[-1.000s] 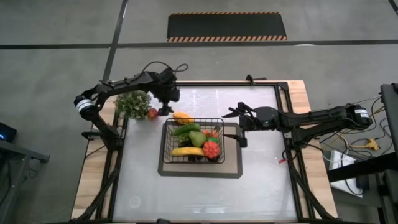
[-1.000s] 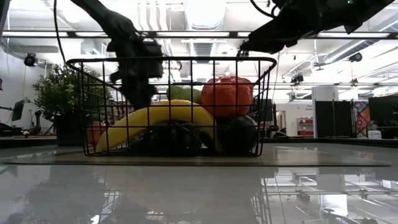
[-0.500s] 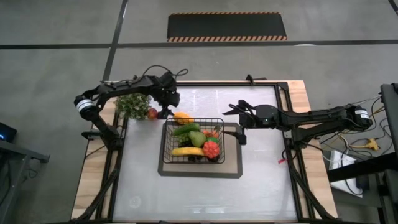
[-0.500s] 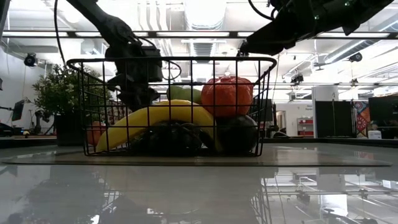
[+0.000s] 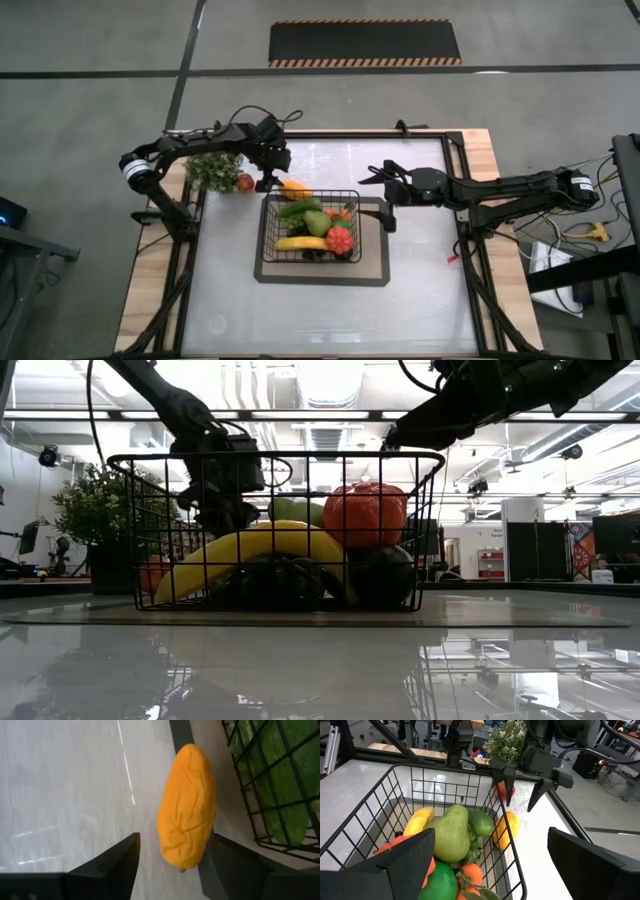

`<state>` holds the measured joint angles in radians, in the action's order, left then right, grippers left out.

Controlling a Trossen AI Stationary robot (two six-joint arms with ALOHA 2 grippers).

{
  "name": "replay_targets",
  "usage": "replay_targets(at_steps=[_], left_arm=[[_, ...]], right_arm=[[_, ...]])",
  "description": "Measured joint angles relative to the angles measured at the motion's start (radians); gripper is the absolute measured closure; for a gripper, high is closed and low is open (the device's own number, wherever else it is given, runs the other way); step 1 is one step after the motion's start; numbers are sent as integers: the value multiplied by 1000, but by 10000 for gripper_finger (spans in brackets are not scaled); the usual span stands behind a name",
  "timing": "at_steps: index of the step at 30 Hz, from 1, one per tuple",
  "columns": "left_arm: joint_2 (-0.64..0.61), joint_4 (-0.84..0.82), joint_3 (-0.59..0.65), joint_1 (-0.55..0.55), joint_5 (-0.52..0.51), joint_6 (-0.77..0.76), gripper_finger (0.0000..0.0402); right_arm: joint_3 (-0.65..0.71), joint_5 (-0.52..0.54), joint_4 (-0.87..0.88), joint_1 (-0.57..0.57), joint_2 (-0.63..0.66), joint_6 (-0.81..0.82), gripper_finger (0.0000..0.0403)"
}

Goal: Build produce basket
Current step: Put the yellow mango into the black wire basket

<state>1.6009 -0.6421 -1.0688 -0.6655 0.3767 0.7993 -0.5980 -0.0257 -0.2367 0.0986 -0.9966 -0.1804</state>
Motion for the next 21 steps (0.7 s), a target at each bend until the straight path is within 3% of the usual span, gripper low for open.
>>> replay_targets(at_steps=[21], left_arm=[[17,64,50,31,17,-8,179]], right_arm=[[3,0,0,0,0,23,35]])
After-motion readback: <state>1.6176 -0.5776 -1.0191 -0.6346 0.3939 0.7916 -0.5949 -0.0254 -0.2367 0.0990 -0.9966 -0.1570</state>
